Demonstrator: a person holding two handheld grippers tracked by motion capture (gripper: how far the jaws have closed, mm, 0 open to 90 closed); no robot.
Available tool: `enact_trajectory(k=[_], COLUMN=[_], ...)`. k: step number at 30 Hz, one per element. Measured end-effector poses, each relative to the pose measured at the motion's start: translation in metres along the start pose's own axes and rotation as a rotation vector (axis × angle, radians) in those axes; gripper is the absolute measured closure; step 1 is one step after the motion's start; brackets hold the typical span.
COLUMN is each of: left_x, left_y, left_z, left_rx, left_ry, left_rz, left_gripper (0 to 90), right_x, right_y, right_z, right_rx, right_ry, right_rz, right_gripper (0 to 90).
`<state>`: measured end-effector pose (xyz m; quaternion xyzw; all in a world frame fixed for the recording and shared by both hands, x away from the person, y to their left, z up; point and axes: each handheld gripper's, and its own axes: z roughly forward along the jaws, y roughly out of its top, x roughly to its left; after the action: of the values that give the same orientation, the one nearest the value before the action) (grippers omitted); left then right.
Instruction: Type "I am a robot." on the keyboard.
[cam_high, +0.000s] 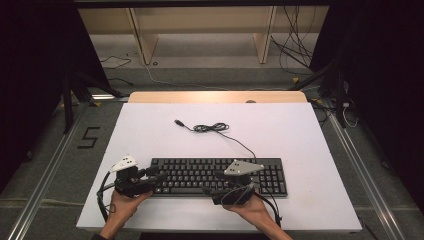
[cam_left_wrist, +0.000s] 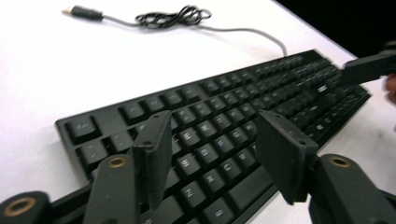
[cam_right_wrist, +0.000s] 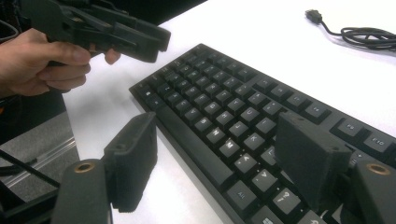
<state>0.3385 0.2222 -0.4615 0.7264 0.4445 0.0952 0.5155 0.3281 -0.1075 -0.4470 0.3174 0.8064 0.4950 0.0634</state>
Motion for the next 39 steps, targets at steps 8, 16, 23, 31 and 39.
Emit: enact_trajectory(k=[8, 16, 23, 31, 39], left_x=[-0.002, -0.003, -0.004, -0.004, -0.004], left_y=[0.000, 0.001, 0.001, 0.001, 0.001], left_z=[-0.005, -0.008, -0.009, -0.009, -0.009], left_rx=[-0.052, -0.083, -0.091, -0.095, -0.097], left_ry=[-0.017, -0.017, -0.022, -0.024, -0.022], left_rz=[0.006, 0.004, 0.009, 0.015, 0.015], left_gripper=[33.9, 30.8, 29.1, 28.0, 27.9], right_x=[0.002, 0.005, 0.008, 0.010, 0.009], right_y=[0.001, 0.003, 0.004, 0.003, 0.003], right_z=[0.007, 0.014, 0.023, 0.032, 0.038], right_rx=[0.007, 0.020, 0.053, 0.086, 0.107], right_ry=[0.006, 0.023, 0.029, 0.037, 0.038], right_rz=[-0.006, -0.010, -0.021, -0.035, -0.038], right_gripper=[31.6, 34.6, 43.6, 58.8, 76.7])
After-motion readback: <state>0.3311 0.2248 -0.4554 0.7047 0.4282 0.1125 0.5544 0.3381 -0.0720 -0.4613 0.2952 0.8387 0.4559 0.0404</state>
